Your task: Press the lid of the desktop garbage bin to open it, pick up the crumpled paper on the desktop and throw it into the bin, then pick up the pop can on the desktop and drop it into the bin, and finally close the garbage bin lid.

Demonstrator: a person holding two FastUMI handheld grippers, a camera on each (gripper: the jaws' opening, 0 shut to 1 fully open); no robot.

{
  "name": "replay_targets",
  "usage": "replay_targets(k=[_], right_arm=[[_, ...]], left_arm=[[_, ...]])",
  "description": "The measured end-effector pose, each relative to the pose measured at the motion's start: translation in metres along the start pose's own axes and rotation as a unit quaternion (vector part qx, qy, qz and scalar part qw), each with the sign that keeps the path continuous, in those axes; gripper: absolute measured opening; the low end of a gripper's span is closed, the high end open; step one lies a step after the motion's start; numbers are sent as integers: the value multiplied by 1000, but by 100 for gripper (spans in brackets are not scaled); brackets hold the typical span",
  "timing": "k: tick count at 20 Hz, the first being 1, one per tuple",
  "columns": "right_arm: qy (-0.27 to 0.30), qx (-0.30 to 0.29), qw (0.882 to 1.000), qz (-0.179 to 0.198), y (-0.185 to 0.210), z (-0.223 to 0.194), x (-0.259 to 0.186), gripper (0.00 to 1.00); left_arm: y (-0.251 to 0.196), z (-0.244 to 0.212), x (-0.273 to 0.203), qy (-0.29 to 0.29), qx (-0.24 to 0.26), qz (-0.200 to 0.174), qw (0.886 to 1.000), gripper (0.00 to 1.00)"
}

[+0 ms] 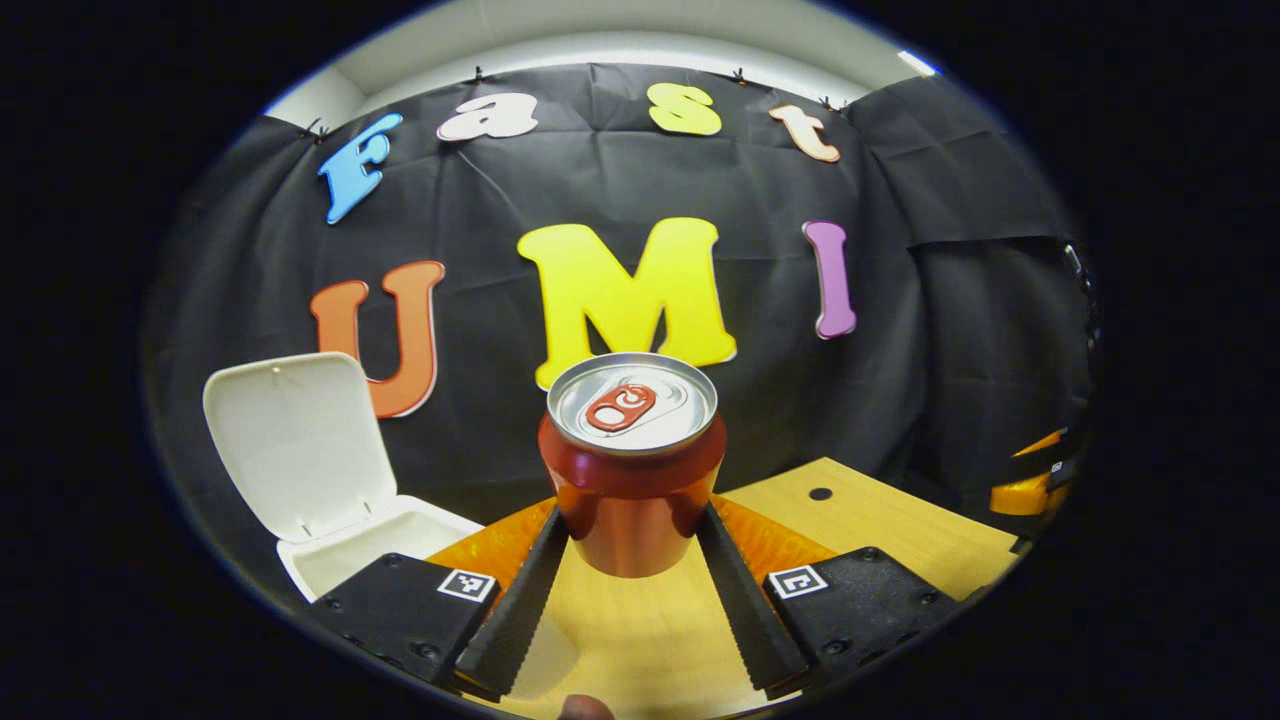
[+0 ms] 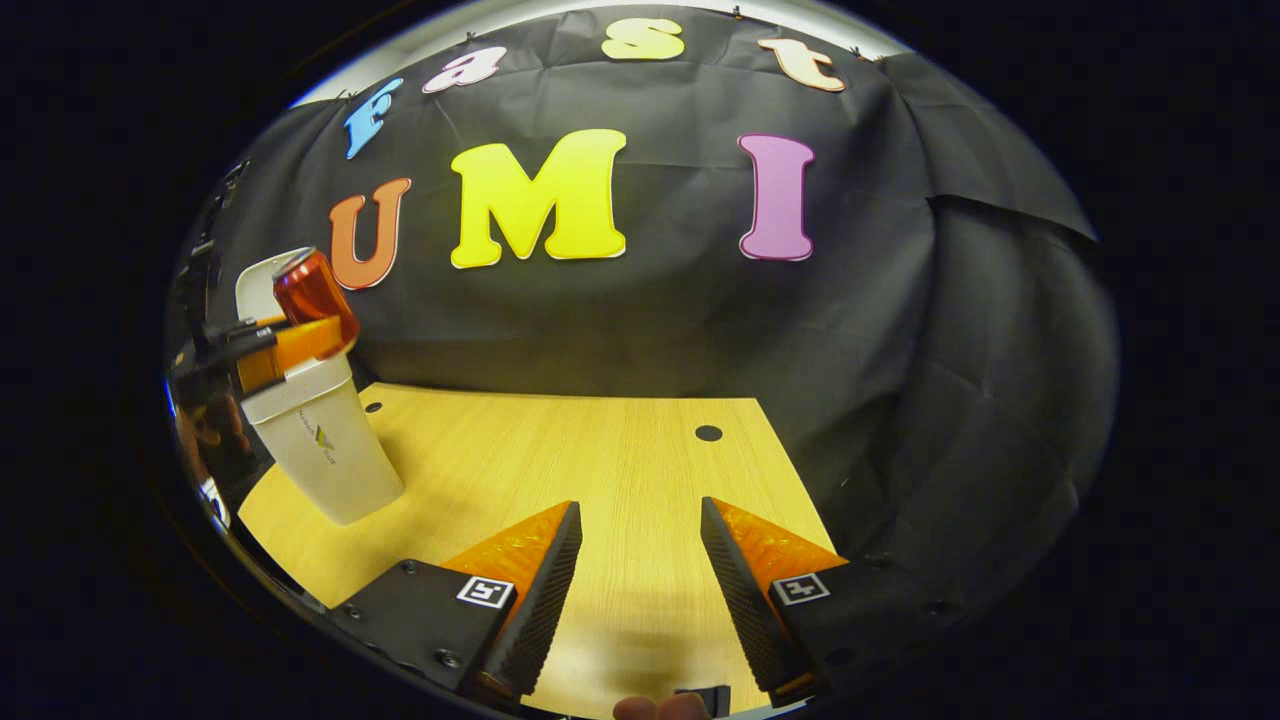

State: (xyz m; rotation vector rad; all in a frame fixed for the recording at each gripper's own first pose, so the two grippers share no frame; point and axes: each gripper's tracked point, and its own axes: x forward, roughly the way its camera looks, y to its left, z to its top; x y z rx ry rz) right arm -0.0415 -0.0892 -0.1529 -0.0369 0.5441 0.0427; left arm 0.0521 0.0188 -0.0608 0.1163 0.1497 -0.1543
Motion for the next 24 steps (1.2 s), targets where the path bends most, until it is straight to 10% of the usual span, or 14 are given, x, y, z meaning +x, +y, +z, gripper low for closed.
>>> replay_targets(k=[10,24], right_arm=[[-8,-24,999,44,48,22,19,78],[-7,-41,997,72,83,28,30,78]], left_arm=[[146,-14,10,30,-32,160,986,84],[190,-81,6,108,-74,220,967,87]])
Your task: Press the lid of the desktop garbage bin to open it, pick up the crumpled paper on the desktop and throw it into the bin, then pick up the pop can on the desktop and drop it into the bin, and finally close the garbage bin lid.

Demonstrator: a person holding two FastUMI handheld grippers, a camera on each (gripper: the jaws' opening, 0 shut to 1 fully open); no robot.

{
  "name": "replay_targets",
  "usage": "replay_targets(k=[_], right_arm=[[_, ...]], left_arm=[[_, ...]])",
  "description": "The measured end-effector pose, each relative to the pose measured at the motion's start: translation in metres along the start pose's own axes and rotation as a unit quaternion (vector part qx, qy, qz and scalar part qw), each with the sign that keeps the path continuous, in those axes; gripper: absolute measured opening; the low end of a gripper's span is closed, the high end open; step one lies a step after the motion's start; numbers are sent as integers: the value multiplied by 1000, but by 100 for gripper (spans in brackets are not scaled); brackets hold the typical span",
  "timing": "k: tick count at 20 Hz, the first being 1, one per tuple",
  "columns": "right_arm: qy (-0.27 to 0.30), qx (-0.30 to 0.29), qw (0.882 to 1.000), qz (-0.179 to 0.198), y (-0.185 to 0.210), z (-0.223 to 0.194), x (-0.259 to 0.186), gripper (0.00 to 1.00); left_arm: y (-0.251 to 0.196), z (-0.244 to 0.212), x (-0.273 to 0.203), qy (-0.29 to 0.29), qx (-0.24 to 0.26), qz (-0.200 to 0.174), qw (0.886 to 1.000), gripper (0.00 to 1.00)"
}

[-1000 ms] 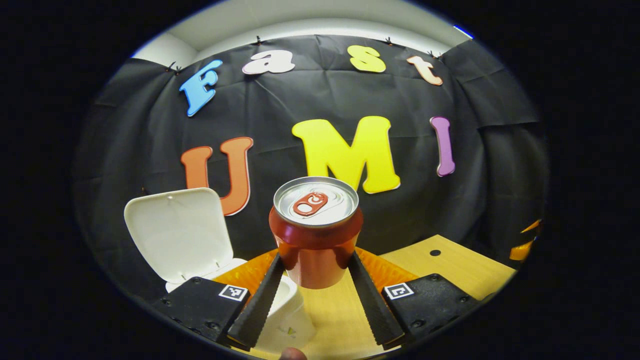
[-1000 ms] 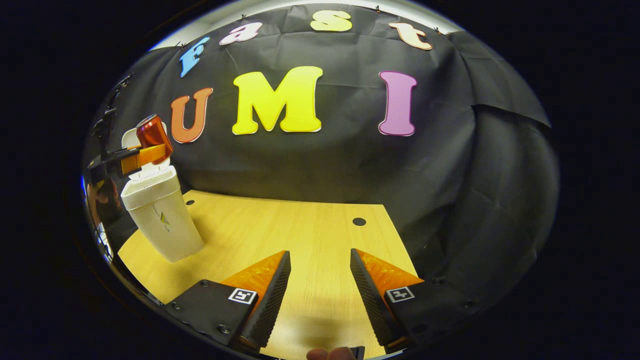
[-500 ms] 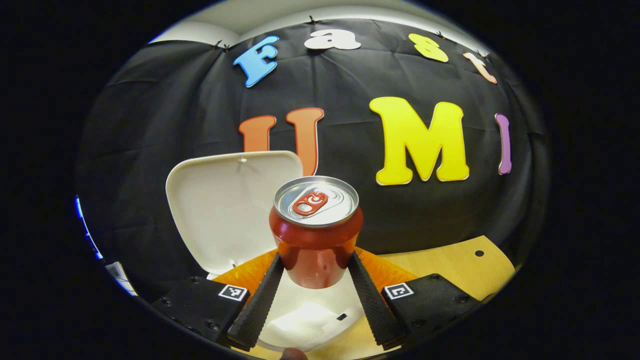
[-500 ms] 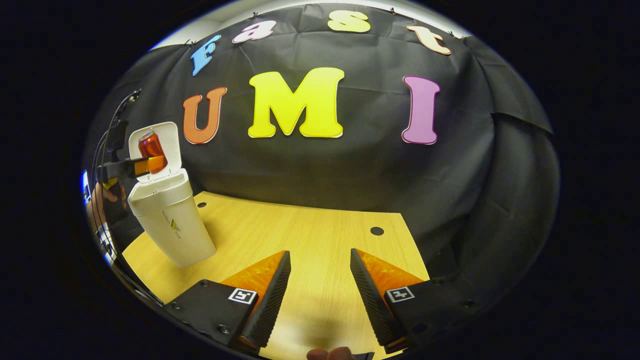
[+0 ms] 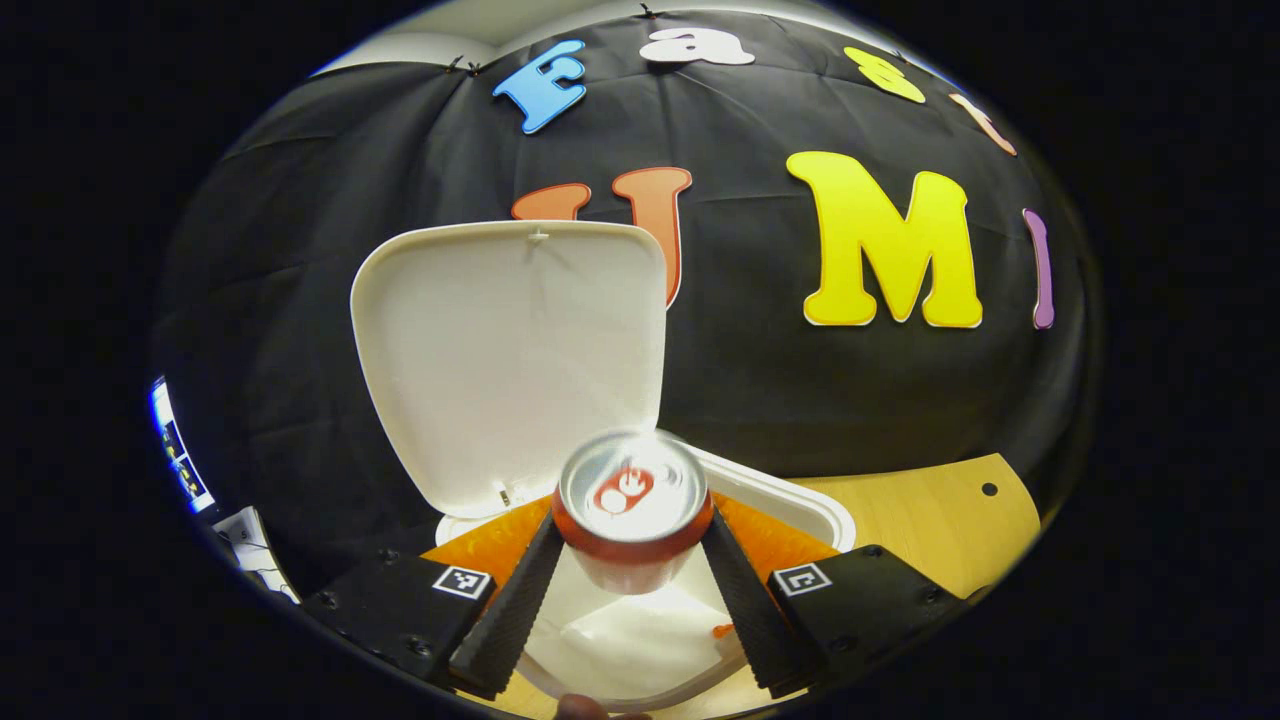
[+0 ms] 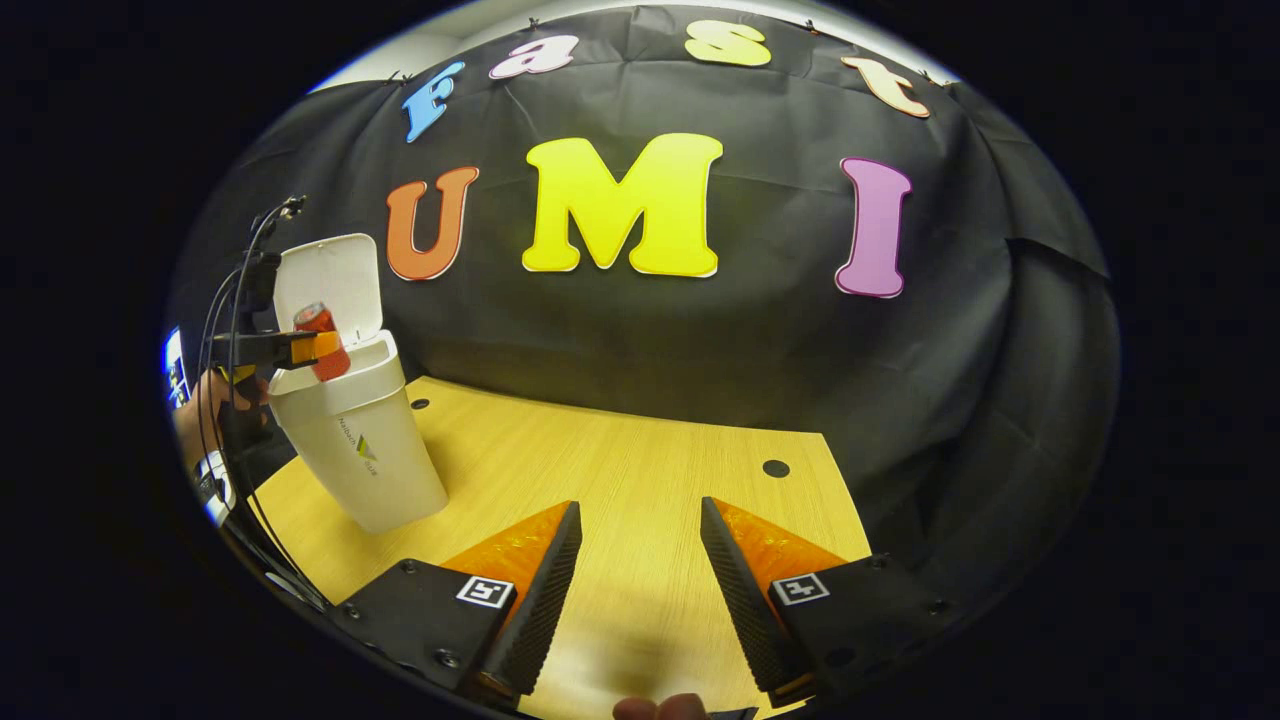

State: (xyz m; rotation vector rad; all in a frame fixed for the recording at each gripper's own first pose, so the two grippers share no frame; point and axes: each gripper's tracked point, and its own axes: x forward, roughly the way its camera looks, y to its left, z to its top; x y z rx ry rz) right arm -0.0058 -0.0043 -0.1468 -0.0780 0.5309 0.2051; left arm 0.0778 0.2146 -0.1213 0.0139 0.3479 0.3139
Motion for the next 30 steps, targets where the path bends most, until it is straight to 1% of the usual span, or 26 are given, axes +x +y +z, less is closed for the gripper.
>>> replay_targets(k=[3,4,5,7,9,11,14,17,19,20,21,23,24,25,27,30], right_arm=[[-3,-1,1000,2,2,1,-2,78],[-3,-1,1000,5,3,1,-2,78],[-4,-2,1000,7,4,1,-3,78],[-6,-4,1000,11,5,2,-4,78],[-8,-1,1000,15,5,4,-6,78],[-14,0,1000,18,2,8,-11,78],[-25,-4,999,26,0,20,-15,78],[-40,-2,999,30,-7,38,-17,78],[-46,7,998,36,-6,52,-18,78],[-51,9,998,39,-7,58,-19,77],[-56,9,998,41,-6,64,-20,78],[-69,9,996,46,-6,78,-22,78],[-75,9,996,48,-6,83,-22,77],[-77,10,996,49,-5,86,-23,78],[-78,12,996,49,-6,89,-22,78],[-77,17,996,44,-10,90,-20,79]], left_arm=[[1,6,-10,-5,-3,11,1000,91],[-2,11,-15,-14,-7,10,1000,99],[-5,18,-19,-22,-10,15,1000,93],[-5,33,-29,-35,-10,37,999,94],[-10,54,-40,-54,-30,44,997,93],[-10,79,-49,-72,-43,63,994,93],[-5,119,-53,-105,-57,88,989,93],[12,155,-52,-125,-76,126,981,93],[25,168,-48,-124,-85,150,977,93],[32,173,-44,-123,-92,159,975,93],[38,180,-40,-121,-101,168,973,93],[52,188,-29,-113,-122,183,969,93],[60,193,-27,-110,-132,195,966,93],[67,195,-26,-104,-140,208,962,93],[79,200,-15,-92,-145,225,959,93],[90,207,6,-75,-128,242,959,93]])
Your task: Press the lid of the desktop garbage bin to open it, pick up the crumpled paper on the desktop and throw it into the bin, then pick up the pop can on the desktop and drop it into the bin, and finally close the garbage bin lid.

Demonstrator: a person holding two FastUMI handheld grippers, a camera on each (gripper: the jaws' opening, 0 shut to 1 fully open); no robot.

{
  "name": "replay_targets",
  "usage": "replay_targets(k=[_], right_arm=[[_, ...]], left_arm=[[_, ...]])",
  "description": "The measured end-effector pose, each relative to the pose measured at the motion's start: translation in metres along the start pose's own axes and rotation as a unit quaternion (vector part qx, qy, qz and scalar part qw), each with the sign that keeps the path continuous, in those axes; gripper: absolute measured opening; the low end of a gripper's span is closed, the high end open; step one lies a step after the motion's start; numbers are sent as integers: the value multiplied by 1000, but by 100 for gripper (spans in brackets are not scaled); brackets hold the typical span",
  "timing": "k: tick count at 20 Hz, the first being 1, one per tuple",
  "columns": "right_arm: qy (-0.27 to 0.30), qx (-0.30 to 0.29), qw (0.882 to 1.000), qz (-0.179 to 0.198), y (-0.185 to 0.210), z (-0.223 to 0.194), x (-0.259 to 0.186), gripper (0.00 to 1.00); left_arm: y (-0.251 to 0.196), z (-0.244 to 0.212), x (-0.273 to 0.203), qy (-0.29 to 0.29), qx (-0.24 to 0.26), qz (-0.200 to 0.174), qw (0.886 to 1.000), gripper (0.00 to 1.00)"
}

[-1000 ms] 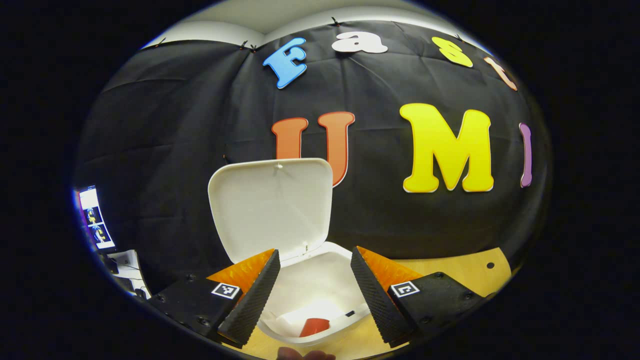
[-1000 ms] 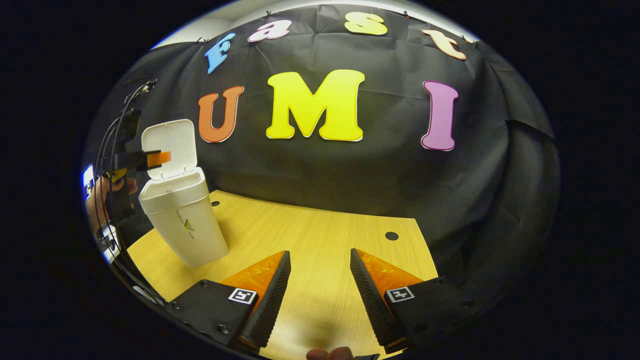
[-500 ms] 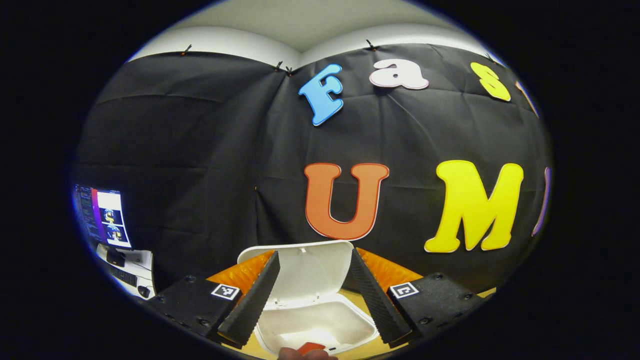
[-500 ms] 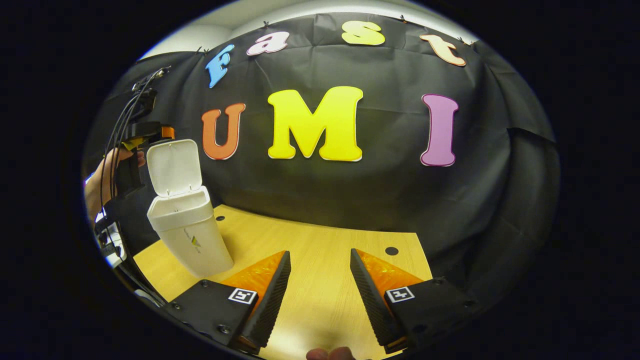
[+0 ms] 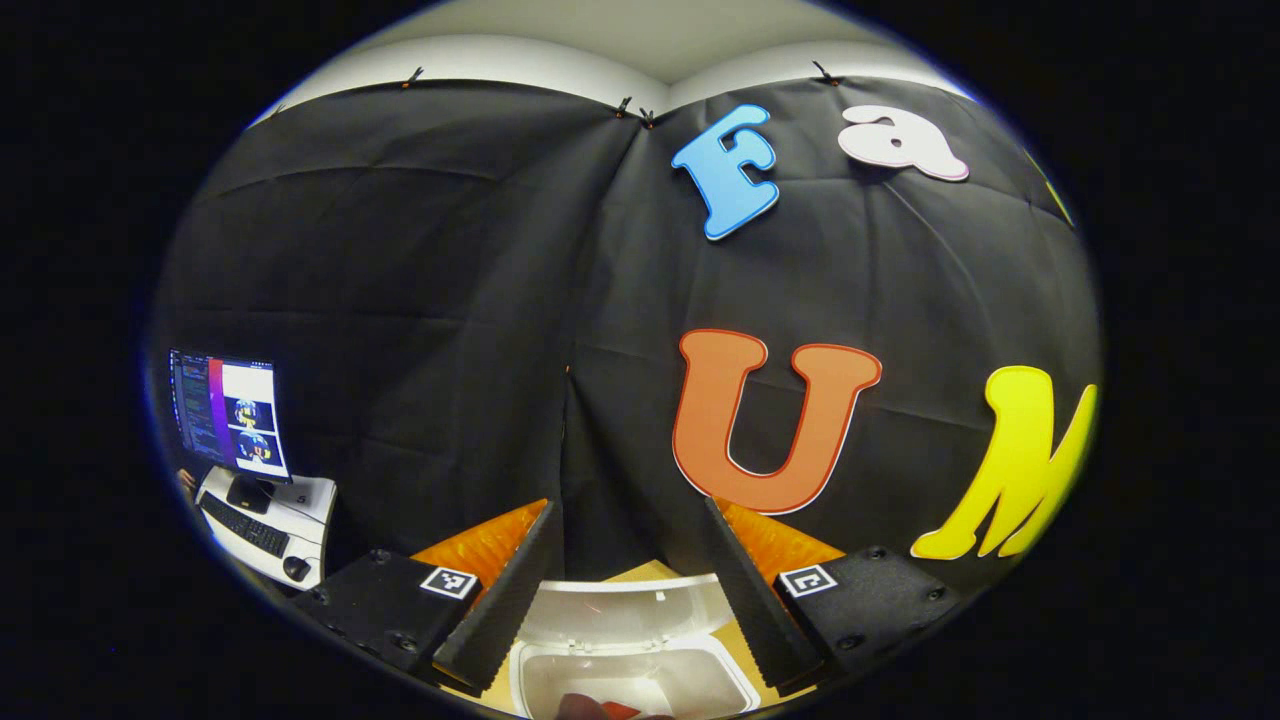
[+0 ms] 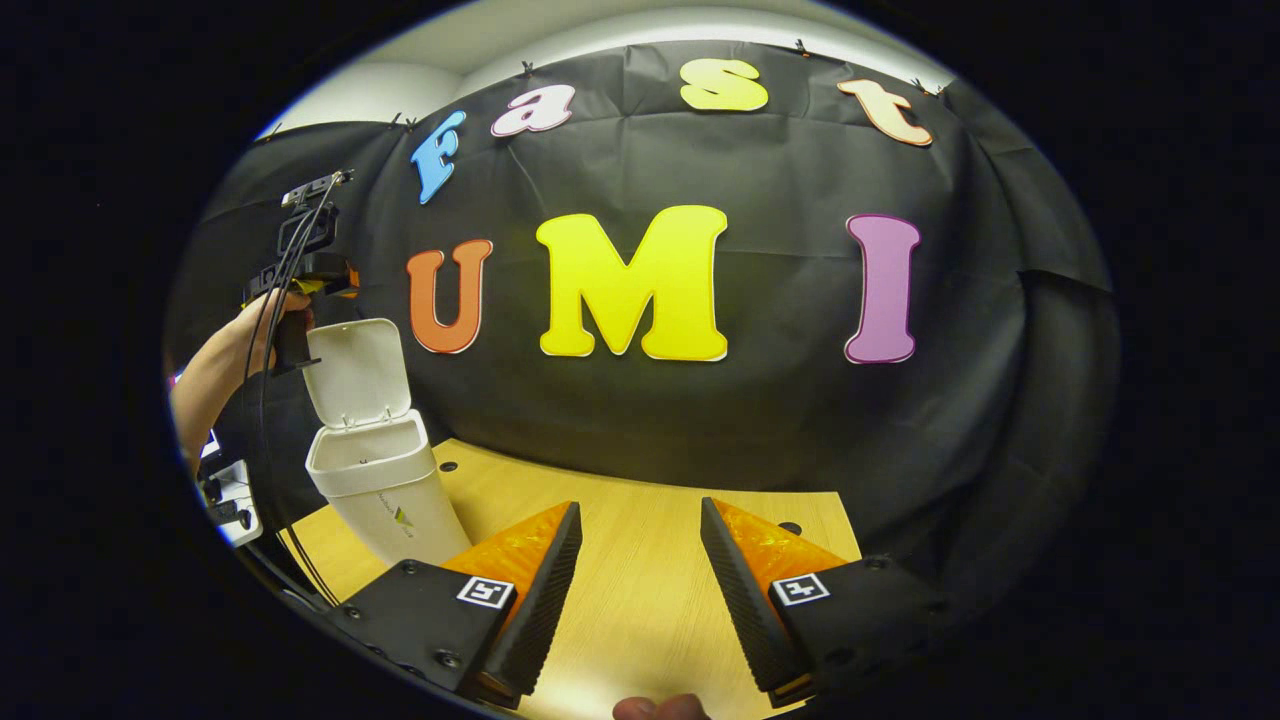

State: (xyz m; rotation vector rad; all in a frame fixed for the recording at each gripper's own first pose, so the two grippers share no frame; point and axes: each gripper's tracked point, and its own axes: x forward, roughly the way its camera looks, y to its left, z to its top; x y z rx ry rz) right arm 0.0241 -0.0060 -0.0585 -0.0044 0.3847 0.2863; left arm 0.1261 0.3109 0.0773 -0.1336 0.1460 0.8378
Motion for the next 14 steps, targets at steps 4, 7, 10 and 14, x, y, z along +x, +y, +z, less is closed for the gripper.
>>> replay_targets(k=[4,7,10,14], right_arm=[[9,17,1000,-8,-3,-4,2,79],[9,18,1000,-12,-5,-4,1,78],[12,20,1000,-17,-9,-7,-3,78],[13,29,999,-22,-14,-12,-9,78]], left_arm=[[-6,-16,21,34,25,14,999,94],[-9,-28,24,53,25,18,998,94],[-8,-46,23,85,21,29,996,94],[-10,-49,13,94,18,25,995,95]])
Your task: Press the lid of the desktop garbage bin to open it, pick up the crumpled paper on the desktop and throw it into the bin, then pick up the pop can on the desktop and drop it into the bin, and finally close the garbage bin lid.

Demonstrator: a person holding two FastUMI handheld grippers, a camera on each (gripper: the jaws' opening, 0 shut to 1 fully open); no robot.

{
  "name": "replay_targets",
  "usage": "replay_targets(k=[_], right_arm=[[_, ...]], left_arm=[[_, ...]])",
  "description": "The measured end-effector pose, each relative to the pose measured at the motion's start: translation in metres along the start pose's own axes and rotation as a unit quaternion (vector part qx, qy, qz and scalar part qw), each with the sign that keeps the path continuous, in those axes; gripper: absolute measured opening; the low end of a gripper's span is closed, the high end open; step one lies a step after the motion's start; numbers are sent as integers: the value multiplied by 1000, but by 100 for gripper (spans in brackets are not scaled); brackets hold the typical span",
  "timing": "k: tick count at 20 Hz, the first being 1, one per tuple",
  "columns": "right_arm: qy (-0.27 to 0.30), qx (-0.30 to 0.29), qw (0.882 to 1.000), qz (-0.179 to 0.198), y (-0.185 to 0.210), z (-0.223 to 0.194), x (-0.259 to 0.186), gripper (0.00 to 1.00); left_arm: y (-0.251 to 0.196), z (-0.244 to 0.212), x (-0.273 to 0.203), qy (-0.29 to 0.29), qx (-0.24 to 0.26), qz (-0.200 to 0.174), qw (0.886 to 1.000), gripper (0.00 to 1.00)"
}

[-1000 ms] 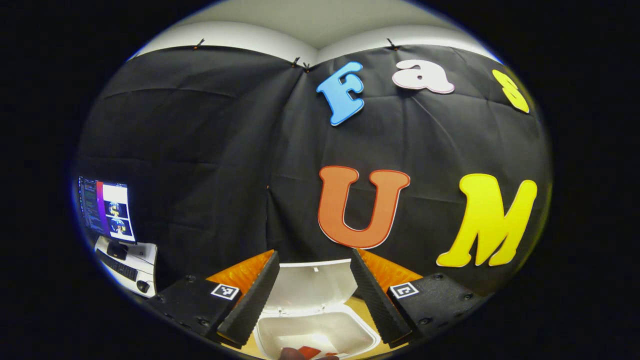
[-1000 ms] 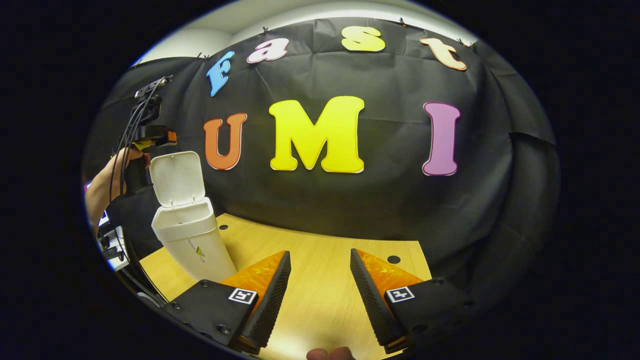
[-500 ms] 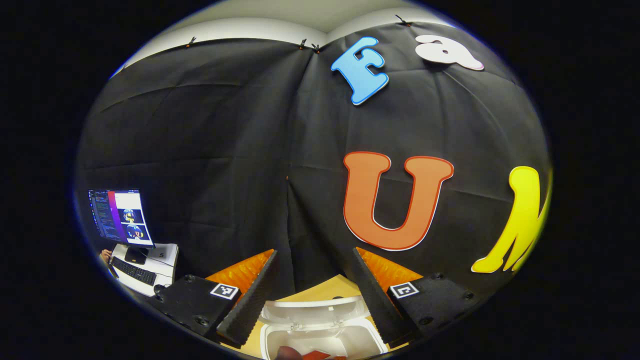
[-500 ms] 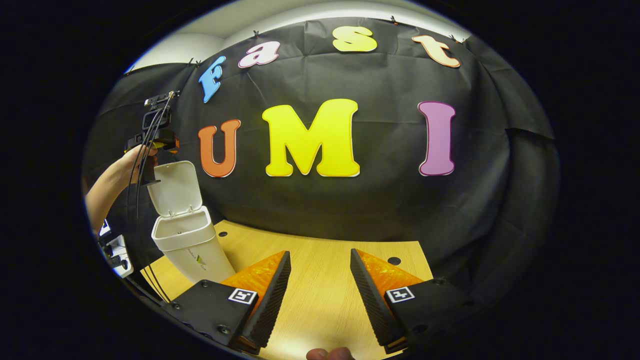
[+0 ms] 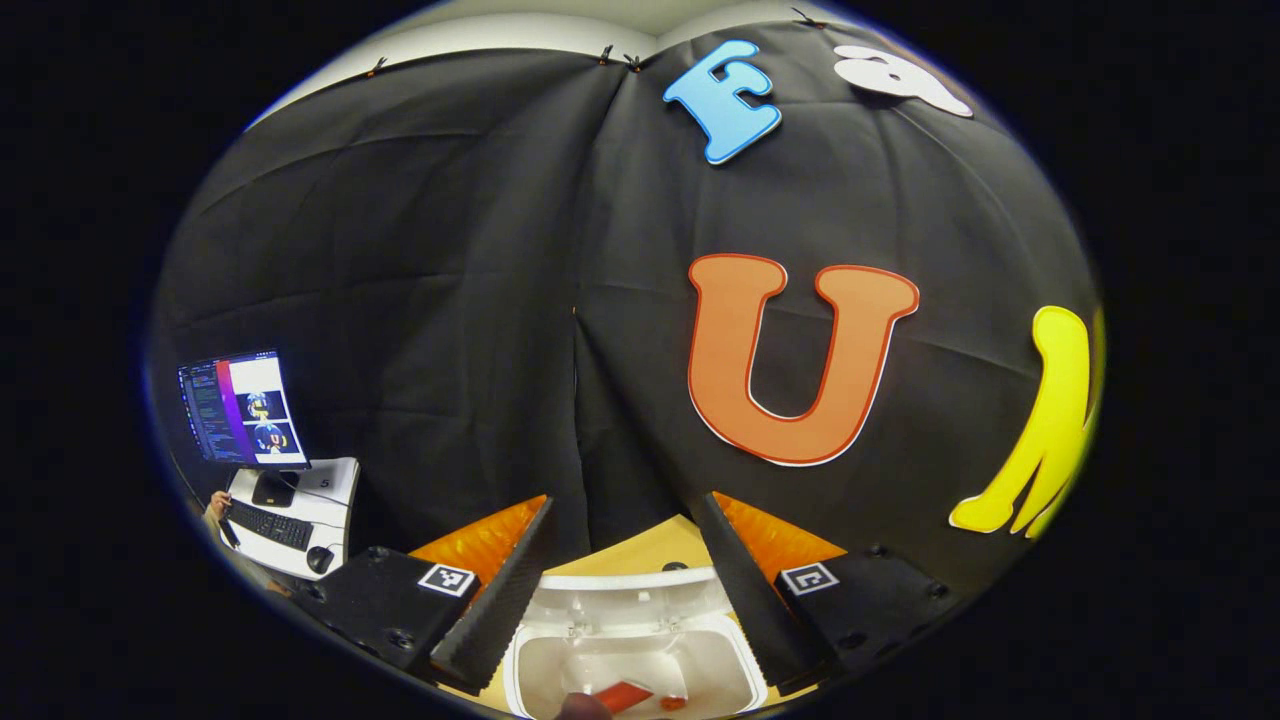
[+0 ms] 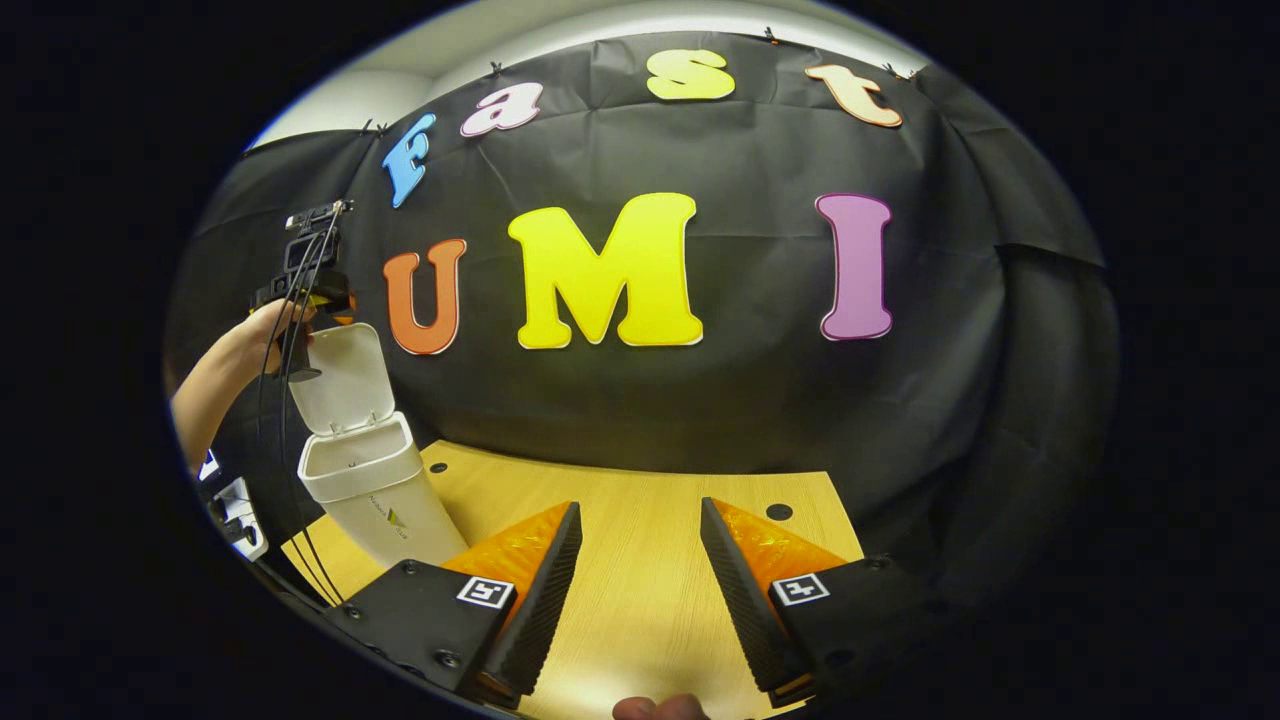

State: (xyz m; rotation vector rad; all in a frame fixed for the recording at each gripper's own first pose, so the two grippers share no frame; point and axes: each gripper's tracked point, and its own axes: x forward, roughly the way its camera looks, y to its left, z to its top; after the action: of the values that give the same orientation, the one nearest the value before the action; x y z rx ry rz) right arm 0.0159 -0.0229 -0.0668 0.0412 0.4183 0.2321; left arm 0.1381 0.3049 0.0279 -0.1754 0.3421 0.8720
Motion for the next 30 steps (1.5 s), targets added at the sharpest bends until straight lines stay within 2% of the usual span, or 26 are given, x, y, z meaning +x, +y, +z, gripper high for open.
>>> replay_targets(k=[5,13,18,24,28,30], right_arm=[[-4,-2,1000,13,1,-4,-5,78],[-25,-21,999,36,5,8,-7,78],[-17,-19,999,46,14,-4,-6,78],[-9,-26,999,40,12,-14,-7,78],[-6,-23,999,35,12,-19,-9,78],[-5,-23,999,34,14,-22,-10,78]], left_arm=[[-7,-23,-35,-1,8,-13,1000,95],[-16,-87,-90,2,15,-48,999,94],[-21,-120,-105,5,5,-60,998,96],[-23,-166,-108,17,27,-69,997,98],[-25,-178,-105,11,45,-80,996,98],[-27,-182,-106,1,38,-94,995,98]])
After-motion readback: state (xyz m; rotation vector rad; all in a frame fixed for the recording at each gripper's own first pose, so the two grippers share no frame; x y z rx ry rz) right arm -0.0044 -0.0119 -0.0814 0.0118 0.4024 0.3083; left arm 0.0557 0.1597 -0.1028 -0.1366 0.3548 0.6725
